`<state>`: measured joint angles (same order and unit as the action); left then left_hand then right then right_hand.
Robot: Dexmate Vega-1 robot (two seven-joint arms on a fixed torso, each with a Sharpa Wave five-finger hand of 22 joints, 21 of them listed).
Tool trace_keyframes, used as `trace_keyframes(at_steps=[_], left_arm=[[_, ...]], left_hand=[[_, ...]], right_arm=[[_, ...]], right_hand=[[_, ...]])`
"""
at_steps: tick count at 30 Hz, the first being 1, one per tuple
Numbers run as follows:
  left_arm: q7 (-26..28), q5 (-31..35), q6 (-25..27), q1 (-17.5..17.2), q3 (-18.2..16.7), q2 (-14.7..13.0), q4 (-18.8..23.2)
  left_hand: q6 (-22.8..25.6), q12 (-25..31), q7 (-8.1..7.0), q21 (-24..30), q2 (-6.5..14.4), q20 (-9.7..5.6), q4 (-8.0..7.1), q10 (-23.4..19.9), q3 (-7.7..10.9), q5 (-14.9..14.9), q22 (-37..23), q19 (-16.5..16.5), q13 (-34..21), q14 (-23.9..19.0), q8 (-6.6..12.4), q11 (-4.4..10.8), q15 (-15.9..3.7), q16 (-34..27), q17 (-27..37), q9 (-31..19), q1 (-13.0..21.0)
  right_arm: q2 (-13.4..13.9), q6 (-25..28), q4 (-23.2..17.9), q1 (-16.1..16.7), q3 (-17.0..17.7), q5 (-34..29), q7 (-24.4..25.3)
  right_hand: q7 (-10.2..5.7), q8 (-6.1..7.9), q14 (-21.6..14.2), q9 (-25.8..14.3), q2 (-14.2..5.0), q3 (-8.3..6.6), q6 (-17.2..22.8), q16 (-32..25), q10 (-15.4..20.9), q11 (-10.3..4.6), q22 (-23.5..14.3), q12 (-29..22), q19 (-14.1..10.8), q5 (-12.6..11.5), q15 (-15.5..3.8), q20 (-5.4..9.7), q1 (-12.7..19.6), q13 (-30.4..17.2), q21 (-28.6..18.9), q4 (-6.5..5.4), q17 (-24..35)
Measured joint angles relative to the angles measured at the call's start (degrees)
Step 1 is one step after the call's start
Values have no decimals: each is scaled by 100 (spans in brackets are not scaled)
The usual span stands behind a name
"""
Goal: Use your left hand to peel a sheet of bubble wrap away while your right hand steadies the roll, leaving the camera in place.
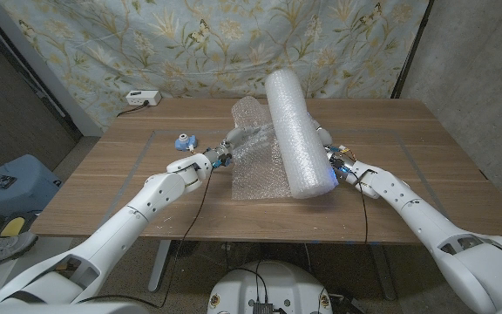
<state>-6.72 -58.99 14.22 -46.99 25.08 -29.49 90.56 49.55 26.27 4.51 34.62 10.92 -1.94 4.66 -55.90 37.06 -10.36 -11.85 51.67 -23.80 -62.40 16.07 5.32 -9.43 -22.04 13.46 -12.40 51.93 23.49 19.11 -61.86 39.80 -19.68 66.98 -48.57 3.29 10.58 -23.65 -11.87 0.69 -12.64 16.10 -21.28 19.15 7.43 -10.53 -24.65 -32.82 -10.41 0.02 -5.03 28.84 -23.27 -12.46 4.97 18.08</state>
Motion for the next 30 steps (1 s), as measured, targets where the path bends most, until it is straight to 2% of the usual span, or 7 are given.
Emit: trace_keyframes(at_steps=[9, 18, 25, 30], left_arm=[[-8, -34, 33, 11, -10, 2, -27], [-11, -43, 62, 40, -10, 11, -55], [-12, -39, 96, 62, -1, 15, -66], [-13, -34, 110, 83, 10, 21, -76]], left_hand=[[-1, -22, 2, 40, 0, 0, 0, -1, 0, 0, 14, 0, 1, -22, -41, 0, -22, 1, -1, -28, 0], [-1, -22, 1, 73, 0, -23, 0, -23, 0, 0, 14, -23, -26, -21, -41, -20, -22, 1, -1, -27, 0], [-1, -44, 1, 88, 0, -22, 2, -23, 2, 0, 14, -22, -50, -21, -40, -20, -22, 1, -2, -27, 0], [-1, -44, 1, 89, 0, -22, 18, -23, 17, 0, 14, -22, -53, -21, -40, -20, -22, -22, -2, -27, 0]], right_arm=[[-26, 63, 74, 3, 16, 34, -62], [-75, 50, 227, -39, 18, 30, -185], [-104, 17, 342, -76, 30, 4, -250], [-114, -16, 400, -95, 41, -25, -323]], right_hand=[[39, 0, 71, 0, 39, 65, -139, 53, -79, 44, 0, 76, -2, 0, 71, -60, -165, 1, 0, -61, 0], [8, 0, 114, 16, 72, 111, -171, 97, -132, 95, 0, 121, 24, -40, 114, -86, -271, -26, 0, -63, -11], [28, 0, 155, 16, 156, 186, -234, 98, -191, 135, 0, 161, 63, -46, 156, -205, -355, -26, 0, -85, -27], [35, 1, 197, 16, 169, 214, -287, 159, -257, 154, 0, 194, 94, -62, 198, -235, -427, -26, 49, -103, -27]])
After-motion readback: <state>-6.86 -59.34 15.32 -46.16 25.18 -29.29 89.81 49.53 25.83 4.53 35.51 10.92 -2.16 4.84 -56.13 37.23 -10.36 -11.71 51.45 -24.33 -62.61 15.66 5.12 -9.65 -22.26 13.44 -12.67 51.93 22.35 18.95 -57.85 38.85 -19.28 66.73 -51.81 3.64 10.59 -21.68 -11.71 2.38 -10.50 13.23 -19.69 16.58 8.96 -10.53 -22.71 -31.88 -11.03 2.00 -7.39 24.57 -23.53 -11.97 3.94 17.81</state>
